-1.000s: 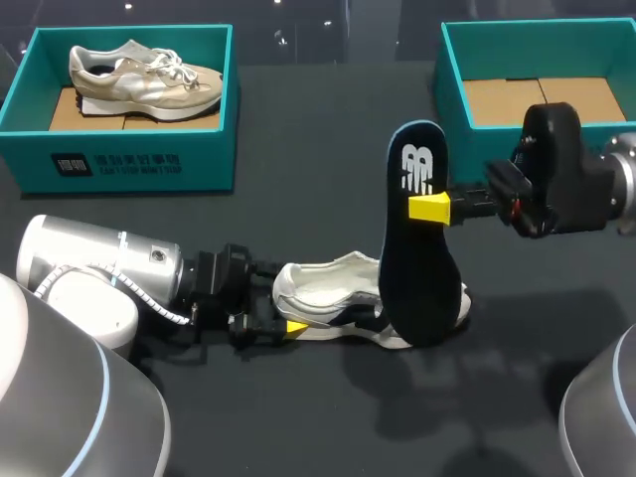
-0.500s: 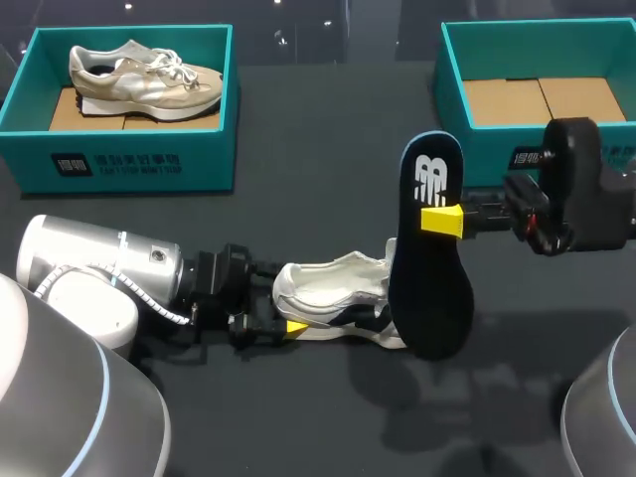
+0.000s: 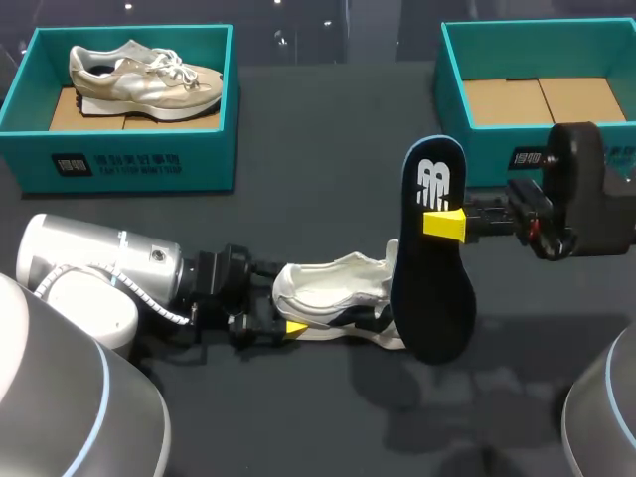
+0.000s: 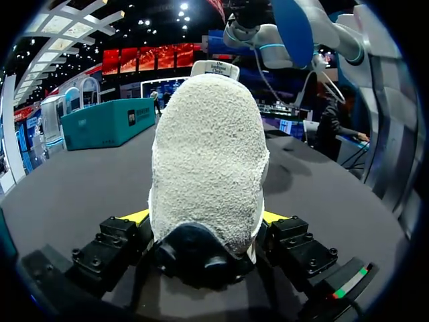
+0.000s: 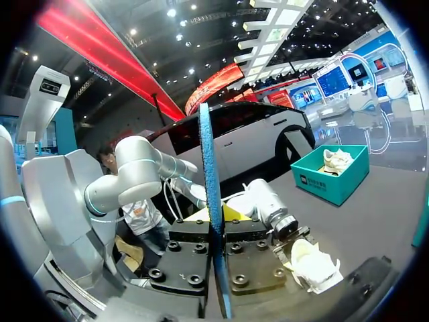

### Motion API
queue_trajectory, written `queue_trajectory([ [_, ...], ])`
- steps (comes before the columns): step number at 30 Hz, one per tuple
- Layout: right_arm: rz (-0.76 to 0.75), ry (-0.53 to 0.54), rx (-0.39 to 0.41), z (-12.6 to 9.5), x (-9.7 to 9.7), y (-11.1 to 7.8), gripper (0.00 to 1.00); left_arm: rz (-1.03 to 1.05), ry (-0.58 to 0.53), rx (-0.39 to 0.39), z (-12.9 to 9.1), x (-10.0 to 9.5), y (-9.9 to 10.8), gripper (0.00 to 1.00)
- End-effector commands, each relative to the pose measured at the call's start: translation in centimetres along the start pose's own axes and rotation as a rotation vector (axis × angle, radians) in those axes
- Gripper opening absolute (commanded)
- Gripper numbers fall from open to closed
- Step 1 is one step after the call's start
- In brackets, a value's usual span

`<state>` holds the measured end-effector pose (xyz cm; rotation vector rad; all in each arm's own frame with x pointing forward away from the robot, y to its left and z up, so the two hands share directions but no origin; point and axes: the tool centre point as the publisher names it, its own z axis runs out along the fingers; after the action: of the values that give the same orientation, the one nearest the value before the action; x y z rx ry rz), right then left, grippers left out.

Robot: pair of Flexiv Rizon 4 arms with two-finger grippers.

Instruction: Take the shoe out of the shoebox, open the shoe tongue, remove and reinsert the insole, then place the shoe into the shoebox

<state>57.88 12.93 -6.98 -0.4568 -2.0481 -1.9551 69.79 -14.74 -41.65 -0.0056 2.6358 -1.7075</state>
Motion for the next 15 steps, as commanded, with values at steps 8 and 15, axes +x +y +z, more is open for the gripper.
queue_trajectory([
  [8,0.0,-0.006,-0.001,0.1,0.2,-0.1,0.0,0.017,-0.009,-0.062,-2.1,1.2,0.2,1.0],
  [15,0.0,-0.006,-0.001,0.1,0.2,-0.1,0.0,0.059,-0.075,-0.204,-3.7,1.2,0.1,1.0],
])
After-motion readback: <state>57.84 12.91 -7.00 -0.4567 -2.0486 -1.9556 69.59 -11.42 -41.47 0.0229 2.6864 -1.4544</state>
